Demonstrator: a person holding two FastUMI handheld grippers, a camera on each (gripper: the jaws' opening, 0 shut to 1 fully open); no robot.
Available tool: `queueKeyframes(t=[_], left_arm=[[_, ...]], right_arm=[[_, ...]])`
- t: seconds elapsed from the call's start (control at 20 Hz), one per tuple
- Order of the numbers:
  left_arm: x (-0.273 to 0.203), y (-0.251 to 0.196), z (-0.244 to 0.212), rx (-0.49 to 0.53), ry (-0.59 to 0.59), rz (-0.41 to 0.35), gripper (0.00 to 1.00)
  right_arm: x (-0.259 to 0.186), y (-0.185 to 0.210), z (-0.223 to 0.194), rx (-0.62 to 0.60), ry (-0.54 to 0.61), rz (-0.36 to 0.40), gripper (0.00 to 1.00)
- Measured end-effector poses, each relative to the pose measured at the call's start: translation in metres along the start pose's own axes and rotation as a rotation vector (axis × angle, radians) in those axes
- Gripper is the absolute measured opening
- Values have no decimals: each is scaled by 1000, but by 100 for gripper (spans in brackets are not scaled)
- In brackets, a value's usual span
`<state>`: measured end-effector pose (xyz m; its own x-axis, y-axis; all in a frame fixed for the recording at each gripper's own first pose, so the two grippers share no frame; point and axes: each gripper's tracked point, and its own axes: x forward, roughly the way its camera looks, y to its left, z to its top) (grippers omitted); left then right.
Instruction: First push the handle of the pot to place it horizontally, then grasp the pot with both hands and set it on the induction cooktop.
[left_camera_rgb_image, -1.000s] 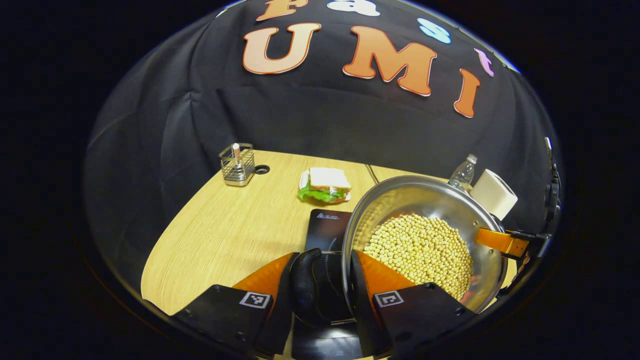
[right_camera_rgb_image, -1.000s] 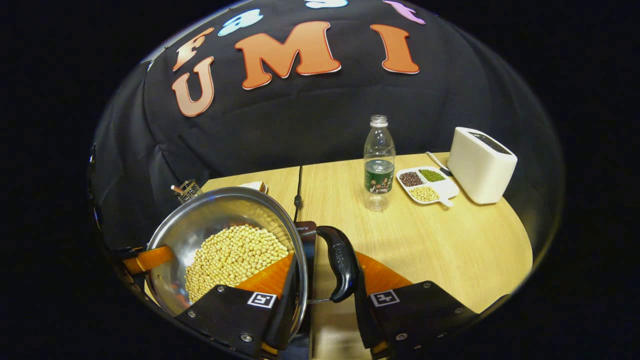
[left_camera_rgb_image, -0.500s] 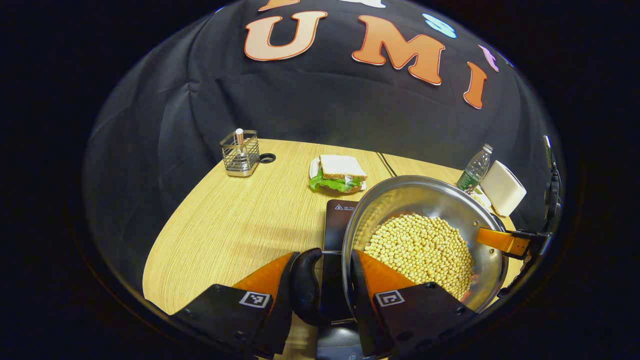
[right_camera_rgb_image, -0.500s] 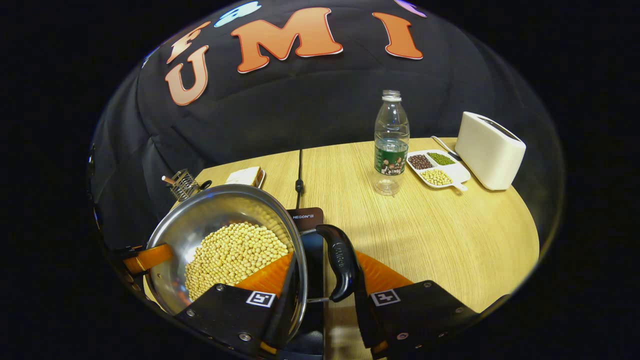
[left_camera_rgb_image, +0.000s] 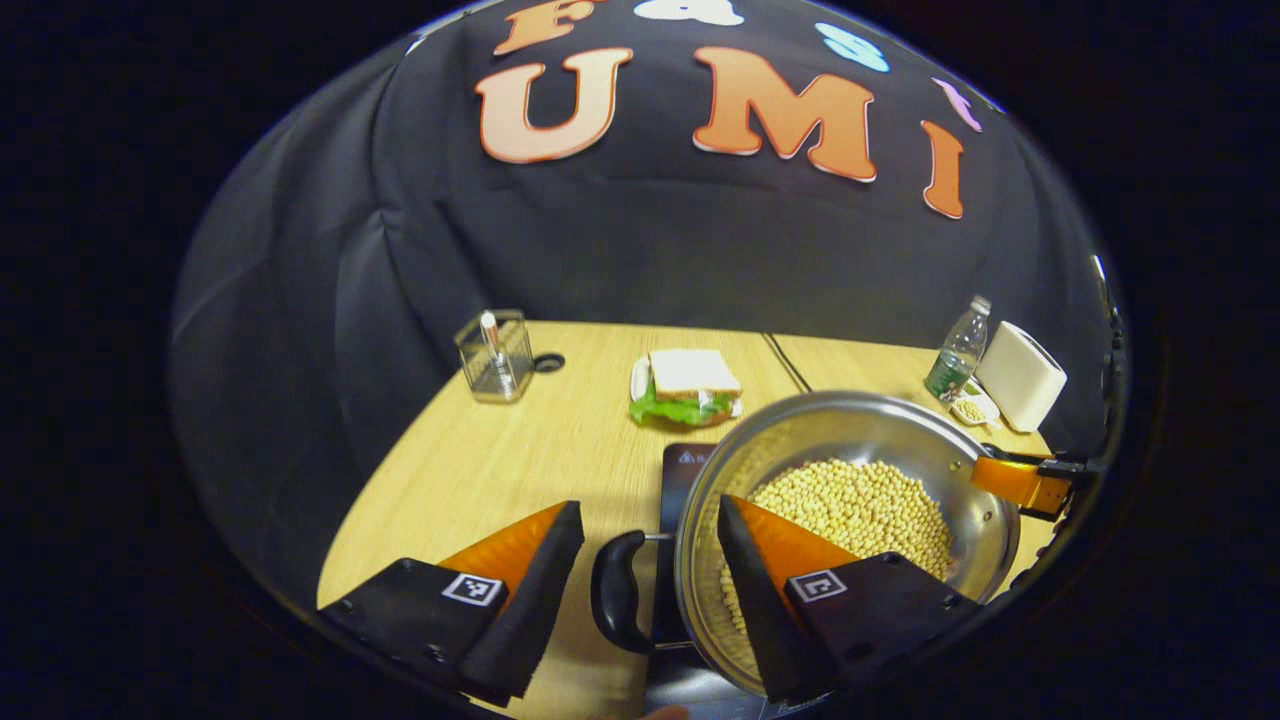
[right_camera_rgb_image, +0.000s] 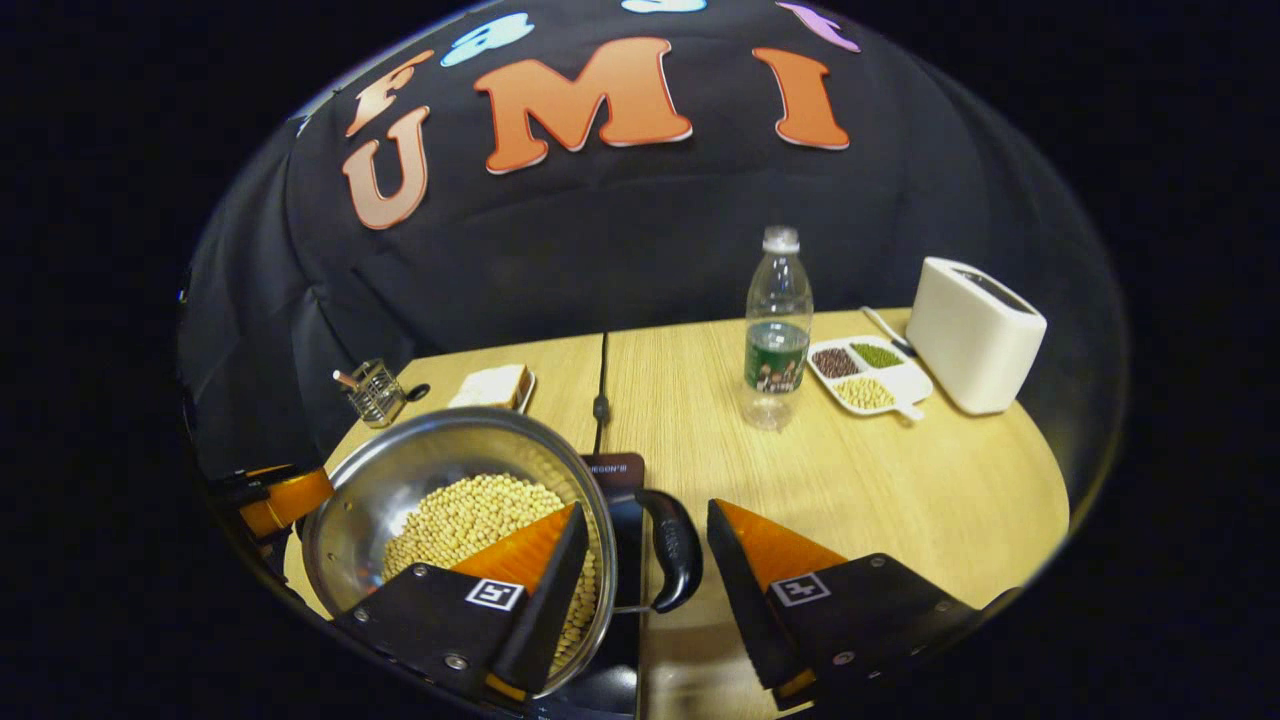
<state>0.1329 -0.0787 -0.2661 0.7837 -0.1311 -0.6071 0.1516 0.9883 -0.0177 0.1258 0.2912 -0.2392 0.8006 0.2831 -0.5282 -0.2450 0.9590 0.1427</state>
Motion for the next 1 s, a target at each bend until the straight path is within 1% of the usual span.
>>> queueKeyframes(t=[0.05, 0.1, 0.2, 0.25, 0.3, 0.4, 0.45, 0.5, 0.55, 0.6, 0.65, 0.75, 0.8, 0.9, 0.95, 1.0], left_arm=[[-9, -3, 14, 13, -40, 7, 90], [-18, -8, 26, 14, -79, 6, 90], [-45, -18, 54, -9, -147, -15, 90], [-61, -22, 68, -29, -178, -26, 92], [-77, -23, 86, -50, -217, -37, 98], [-112, -20, 114, -63, -304, -28, 98], [-128, -13, 121, -58, -350, -10, 98], [-144, -4, 132, -50, -390, 9, 100], [-160, 0, 140, -49, -427, 23, 98], [-178, 3, 149, -55, -459, 24, 98], [-193, 3, 156, -68, -484, 16, 94], [-223, 7, 168, -104, -523, -3, 100], [-237, 11, 173, -113, -544, -2, 100], [-263, 27, 179, -91, -585, 32, 100], [-279, 34, 191, -71, -611, 62, 98], [-294, 43, 194, -56, -632, 94, 98]], right_arm=[[-9, -3, 11, -16, -28, -1, 80], [-19, -5, 20, -25, -52, 5, 88], [-43, -9, 38, -34, -91, 26, 94], [-56, -15, 48, -40, -120, 26, 94], [-69, -22, 60, -50, -154, 20, 94], [-100, -38, 83, -64, -219, 14, 94], [-115, -45, 94, -66, -249, 14, 94], [-131, -54, 104, -68, -280, 10, 93], [-146, -65, 116, -75, -311, -1, 93], [-161, -74, 125, -81, -342, -8, 94], [-176, -83, 136, -85, -376, -14, 94], [-207, -102, 152, -104, -436, -33, 94], [-222, -113, 158, -119, -461, -48, 93], [-248, -129, 169, -124, -500, -69, 93], [-261, -139, 170, -117, -507, -74, 93], [-274, -148, 171, -111, -514, -81, 93]])
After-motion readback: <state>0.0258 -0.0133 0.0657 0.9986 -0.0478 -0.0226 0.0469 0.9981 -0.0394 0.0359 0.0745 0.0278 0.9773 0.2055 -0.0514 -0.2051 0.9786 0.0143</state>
